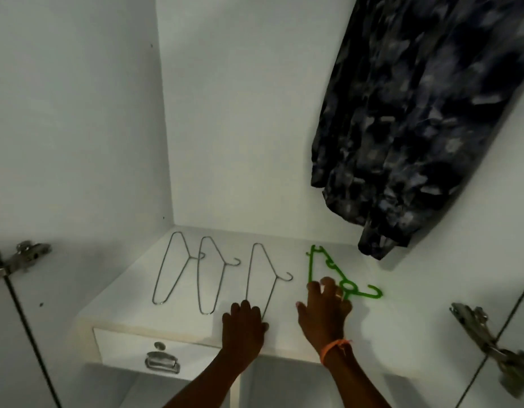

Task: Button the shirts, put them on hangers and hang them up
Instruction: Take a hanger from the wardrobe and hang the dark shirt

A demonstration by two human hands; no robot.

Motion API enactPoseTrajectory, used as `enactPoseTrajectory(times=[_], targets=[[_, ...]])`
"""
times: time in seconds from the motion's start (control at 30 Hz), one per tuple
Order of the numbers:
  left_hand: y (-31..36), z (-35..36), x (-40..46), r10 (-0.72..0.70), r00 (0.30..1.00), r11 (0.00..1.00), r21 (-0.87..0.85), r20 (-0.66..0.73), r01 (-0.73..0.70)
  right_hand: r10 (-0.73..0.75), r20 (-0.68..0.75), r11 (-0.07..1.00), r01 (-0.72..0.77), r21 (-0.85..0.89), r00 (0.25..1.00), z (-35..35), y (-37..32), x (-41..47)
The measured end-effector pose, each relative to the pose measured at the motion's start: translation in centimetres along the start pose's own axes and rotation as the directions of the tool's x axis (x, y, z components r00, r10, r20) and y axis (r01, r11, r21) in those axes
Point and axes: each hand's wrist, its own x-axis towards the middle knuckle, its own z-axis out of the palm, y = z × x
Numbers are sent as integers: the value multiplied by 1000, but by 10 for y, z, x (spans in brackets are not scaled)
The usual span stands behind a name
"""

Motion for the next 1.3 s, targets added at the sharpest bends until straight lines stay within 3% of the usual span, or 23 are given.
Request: enactPoseTrajectory(times=[0.13,0.2,0.27,0.33,0.4,0.5,0.6,0.73,0.8,0.9,1.0,1.13,1.3], targets=[[1,-1,0,31,1000,993,114,1,-31,-94,186,963,42,267,978,39,-13,-16],[0,-2,-1,31,996,983,178,80,-45,-57,214,894,-45,445,975,50,-28,-22],[-8,15,-1,38,999,980,192,37,-44,54,228,800,-179,573,972,60,-44,-22],[-16,21,-5,84,996,979,189,-22,-79,196,306,651,-357,670,932,59,-56,-16],[-21,19,-13,138,986,977,174,-94,-120,291,437,427,-524,737,851,59,-63,-5],[-25,19,-28,178,963,981,114,-201,-157,214,647,57,-670,740,732,61,-71,9],[-27,14,-49,230,944,972,99,-239,-212,137,693,-138,-679,721,707,59,-79,15],[-34,2,-81,164,970,983,-52,-180,-176,193,657,-160,-637,754,729,50,-85,14],[-43,1,-96,76,985,964,-241,-155,-112,204,609,-152,-589,793,767,46,-91,8],[-47,-9,-126,-108,979,816,-578,-174,-13,93,539,-111,-529,841,837,32,-103,-14],[-49,-23,-152,-376,905,619,-781,-199,86,-92,494,-44,-500,865,864,14,-121,-49],[-71,-57,-190,-568,820,382,-905,-72,185,-311,439,-57,-477,877,843,-6,-155,-105],[-87,-91,-268,-621,780,396,-889,-76,228,-420,485,-102,-571,814,767,-24,-186,-174]])
